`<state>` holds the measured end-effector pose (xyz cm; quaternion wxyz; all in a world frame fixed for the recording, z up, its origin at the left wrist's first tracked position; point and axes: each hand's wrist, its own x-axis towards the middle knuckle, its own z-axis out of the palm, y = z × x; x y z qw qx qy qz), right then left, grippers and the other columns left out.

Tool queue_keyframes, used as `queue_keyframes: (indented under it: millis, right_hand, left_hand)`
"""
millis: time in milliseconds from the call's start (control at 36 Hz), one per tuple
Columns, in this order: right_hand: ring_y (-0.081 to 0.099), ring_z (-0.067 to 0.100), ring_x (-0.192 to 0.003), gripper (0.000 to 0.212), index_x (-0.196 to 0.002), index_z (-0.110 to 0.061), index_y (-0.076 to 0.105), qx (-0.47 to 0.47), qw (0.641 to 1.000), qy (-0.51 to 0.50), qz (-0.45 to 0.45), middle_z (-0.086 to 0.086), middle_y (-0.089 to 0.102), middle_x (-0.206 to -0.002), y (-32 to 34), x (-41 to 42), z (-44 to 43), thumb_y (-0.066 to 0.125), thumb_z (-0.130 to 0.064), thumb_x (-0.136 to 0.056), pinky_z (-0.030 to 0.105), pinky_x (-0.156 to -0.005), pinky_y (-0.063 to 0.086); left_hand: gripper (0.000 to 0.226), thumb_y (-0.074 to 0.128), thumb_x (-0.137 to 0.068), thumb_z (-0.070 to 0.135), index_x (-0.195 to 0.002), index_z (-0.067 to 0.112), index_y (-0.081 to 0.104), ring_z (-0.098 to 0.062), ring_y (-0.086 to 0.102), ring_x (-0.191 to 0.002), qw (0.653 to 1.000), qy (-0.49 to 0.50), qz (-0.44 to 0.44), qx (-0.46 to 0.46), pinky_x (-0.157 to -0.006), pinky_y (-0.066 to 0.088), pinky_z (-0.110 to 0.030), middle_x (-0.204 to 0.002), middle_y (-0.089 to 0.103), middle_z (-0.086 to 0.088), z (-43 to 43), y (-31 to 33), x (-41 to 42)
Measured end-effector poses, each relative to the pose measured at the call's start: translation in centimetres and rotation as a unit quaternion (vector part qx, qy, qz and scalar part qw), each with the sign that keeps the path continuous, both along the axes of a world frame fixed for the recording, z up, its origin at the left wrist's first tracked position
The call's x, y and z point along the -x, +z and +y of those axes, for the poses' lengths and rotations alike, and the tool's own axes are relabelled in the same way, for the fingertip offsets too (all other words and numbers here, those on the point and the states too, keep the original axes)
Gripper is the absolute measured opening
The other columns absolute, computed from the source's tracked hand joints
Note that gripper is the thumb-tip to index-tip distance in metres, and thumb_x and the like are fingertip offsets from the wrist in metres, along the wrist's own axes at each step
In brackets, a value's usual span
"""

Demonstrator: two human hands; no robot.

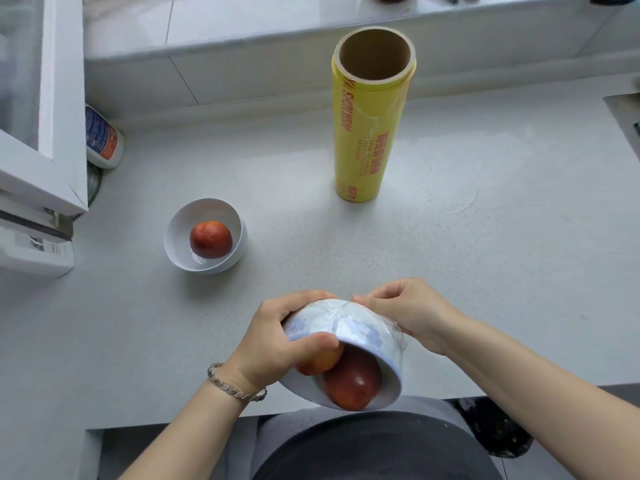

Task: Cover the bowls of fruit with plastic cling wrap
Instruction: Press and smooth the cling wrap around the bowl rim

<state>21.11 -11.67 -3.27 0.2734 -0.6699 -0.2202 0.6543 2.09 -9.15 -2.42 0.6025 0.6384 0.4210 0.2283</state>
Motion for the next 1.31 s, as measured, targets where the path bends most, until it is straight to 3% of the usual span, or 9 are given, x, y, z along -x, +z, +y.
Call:
queue_keyframes:
  millis: [111, 222, 389, 528, 722, 833, 972, 1194, 1306]
  right_hand:
    - [0.063, 0.006, -0.063, 0.016, -0.081, -0.01, 0.068, -0.049, 0.997, -0.018, -0.059, -0.001, 0.066, -0.072, -0.1, -1.0, -0.5, 0.077, -0.003, -0.07, 0.006, -0.05, 0.045]
    - [0.066, -0.002, -0.078, 0.009, -0.088, -0.016, 0.071, -0.231, 0.965, -0.075, -0.1, -0.008, 0.072, -0.086, 2.6, -2.3, -0.9, 0.069, -0.014, -0.079, 0.005, -0.069, 0.047]
    - [0.046, -0.015, -0.113, 0.06, -0.12, -0.037, 0.056, -0.276, 0.917, 0.241, -0.16, -0.035, 0.053, -0.116, 3.2, -0.4, -2.4, 0.057, -0.064, -0.066, 0.004, -0.096, 0.032]
    - [0.055, -0.011, -0.105, 0.05, -0.107, -0.048, 0.054, -0.214, 0.943, 0.245, -0.073, -0.028, 0.061, -0.109, 2.9, -0.4, -0.8, 0.066, -0.059, -0.06, 0.013, -0.092, 0.043]
    - [0.064, 0.005, -0.102, 0.055, -0.107, -0.03, 0.063, -0.156, 0.95, 0.265, 0.047, -0.007, 0.07, -0.108, 2.4, -1.9, 0.6, 0.075, -0.044, -0.055, 0.025, -0.093, 0.049]
    - [0.055, -0.01, -0.109, 0.045, -0.104, -0.037, 0.063, -0.216, 0.948, 0.233, -0.031, -0.02, 0.066, -0.112, 3.7, -2.9, 1.6, 0.049, -0.064, -0.07, 0.013, -0.095, 0.038]
    - [0.053, 0.004, -0.12, 0.06, -0.116, -0.019, 0.064, -0.37, 0.882, 0.293, 0.001, -0.009, 0.063, -0.122, 4.4, -1.3, 0.6, 0.031, -0.061, -0.089, 0.018, -0.104, 0.035]
    - [0.046, -0.007, -0.122, 0.068, -0.125, -0.028, 0.056, -0.328, 0.875, 0.355, -0.038, -0.016, 0.055, -0.13, 2.7, 0.1, 1.3, 0.024, -0.071, -0.083, 0.016, -0.104, 0.033]
    - [0.051, -0.004, -0.116, 0.07, -0.123, -0.034, 0.056, -0.243, 0.891, 0.376, -0.074, -0.017, 0.06, -0.124, 2.1, -0.7, 1.5, 0.024, -0.073, -0.075, 0.022, -0.103, 0.036]
  left_hand:
    - [0.062, 0.069, -0.054, 0.074, -0.095, 0.027, 0.069, -0.011, 0.067, -0.092, 0.999, 0.034, -0.008, 0.0, -0.082, 0.05, -0.022, -0.097, 0.072, 0.008, 0.0, -0.3, 0.4]
    - [0.045, 0.072, -0.055, 0.058, -0.093, 0.032, 0.067, -0.003, 0.066, -0.088, 0.998, 0.051, 0.021, -0.022, -0.078, 0.048, -0.015, -0.092, 0.071, 0.018, 0.1, -0.4, 0.6]
    - [0.061, 0.065, -0.051, 0.078, -0.091, 0.032, 0.066, 0.005, 0.064, -0.085, 0.996, 0.09, 0.022, -0.016, -0.076, 0.046, -0.009, -0.091, 0.07, 0.024, 0.0, -0.5, 0.2]
    - [0.059, 0.068, -0.051, 0.074, -0.092, 0.032, 0.066, 0.002, 0.065, -0.086, 0.995, 0.093, 0.028, -0.022, -0.076, 0.046, -0.011, -0.09, 0.071, 0.02, 0.2, -0.1, -0.3]
    - [0.065, 0.071, -0.043, 0.067, -0.1, 0.038, 0.058, 0.01, 0.061, -0.087, 0.994, 0.083, 0.067, -0.01, -0.077, 0.044, -0.005, -0.097, 0.066, 0.014, 0.6, 0.2, -1.0]
    - [0.063, 0.066, -0.046, 0.063, -0.103, 0.039, 0.057, 0.014, 0.058, -0.088, 0.991, 0.086, 0.101, -0.008, -0.079, 0.042, -0.004, -0.099, 0.063, 0.019, 0.4, -0.3, -1.1]
    - [0.084, 0.067, -0.043, 0.064, -0.116, 0.023, 0.061, 0.002, 0.062, -0.093, 0.989, 0.09, 0.115, 0.0, -0.086, 0.048, -0.016, -0.096, 0.066, 0.015, 0.6, -0.4, -1.2]
    - [0.106, 0.074, -0.039, 0.067, -0.132, 0.026, 0.047, -0.002, 0.059, -0.108, 0.989, 0.096, 0.103, 0.039, -0.098, 0.045, -0.024, -0.111, 0.065, 0.006, 0.2, -0.2, -1.5]
    - [0.105, 0.07, -0.042, 0.063, -0.137, 0.03, 0.037, 0.009, 0.059, -0.077, 0.989, 0.085, 0.114, 0.036, -0.078, 0.043, -0.01, -0.074, 0.065, 0.019, 0.0, -0.3, -1.5]
